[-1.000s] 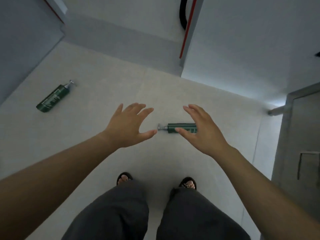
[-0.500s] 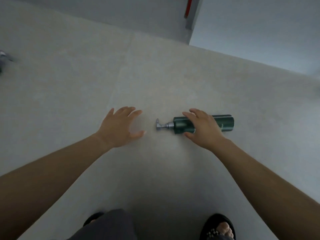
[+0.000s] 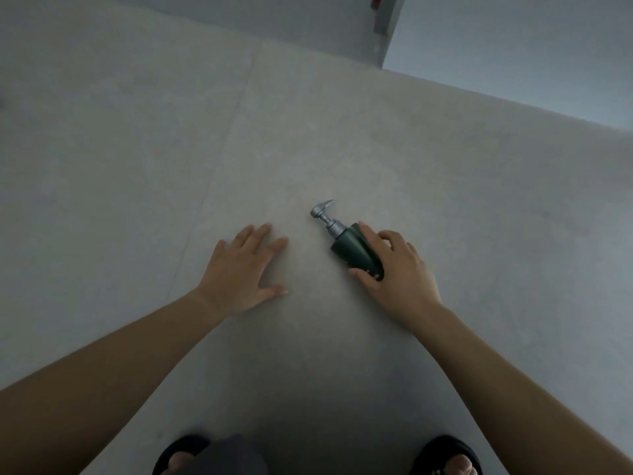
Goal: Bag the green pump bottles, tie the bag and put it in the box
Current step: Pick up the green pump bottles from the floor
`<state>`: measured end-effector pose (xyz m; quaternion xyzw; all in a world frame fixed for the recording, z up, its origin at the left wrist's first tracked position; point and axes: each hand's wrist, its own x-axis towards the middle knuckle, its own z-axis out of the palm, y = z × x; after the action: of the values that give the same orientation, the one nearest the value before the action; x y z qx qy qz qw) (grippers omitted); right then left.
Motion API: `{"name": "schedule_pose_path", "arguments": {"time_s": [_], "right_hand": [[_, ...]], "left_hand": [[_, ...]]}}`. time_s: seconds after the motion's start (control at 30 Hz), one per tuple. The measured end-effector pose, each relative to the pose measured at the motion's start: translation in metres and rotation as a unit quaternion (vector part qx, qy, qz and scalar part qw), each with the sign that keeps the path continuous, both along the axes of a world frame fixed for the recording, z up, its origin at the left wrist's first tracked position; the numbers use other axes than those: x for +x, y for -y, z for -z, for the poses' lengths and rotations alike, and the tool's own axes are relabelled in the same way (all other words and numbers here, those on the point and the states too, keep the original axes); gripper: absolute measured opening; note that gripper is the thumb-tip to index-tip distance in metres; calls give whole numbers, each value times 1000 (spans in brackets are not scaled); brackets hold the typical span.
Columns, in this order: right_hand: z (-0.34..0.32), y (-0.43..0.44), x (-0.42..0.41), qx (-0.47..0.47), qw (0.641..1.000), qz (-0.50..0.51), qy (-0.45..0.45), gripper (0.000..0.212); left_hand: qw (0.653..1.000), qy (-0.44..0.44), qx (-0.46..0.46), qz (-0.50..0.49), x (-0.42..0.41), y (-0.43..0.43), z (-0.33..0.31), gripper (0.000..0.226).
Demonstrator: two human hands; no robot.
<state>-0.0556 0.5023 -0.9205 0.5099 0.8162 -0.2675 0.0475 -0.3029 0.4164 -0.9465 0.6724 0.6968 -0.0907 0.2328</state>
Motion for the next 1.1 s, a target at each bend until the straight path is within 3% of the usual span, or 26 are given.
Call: {"name": "schedule_pose_path", "arguments": {"time_s": [0.27,0.43,0.63,0.83,1.1], "right_hand": [[7,8,2,13,1000,-25,12,71],[8,3,-13,-25,999,-21,-35,71],[-2,-10,-35,-66,996,7,-56,71],[-139,-12,-50,-87,991,13,-98,71],[-478,-28,-53,-99,975,22,-197,69]], "left_hand": [[999,-30,22,36,-4,11,16,88],[997,-24,53,41,-6,16,23,85],[1000,-8,10,22,-22,12,-4,78],[997,-8,49,-66,-39,9,-171,76],[982,-7,105,-156,-34,-12,-504,73]]}}
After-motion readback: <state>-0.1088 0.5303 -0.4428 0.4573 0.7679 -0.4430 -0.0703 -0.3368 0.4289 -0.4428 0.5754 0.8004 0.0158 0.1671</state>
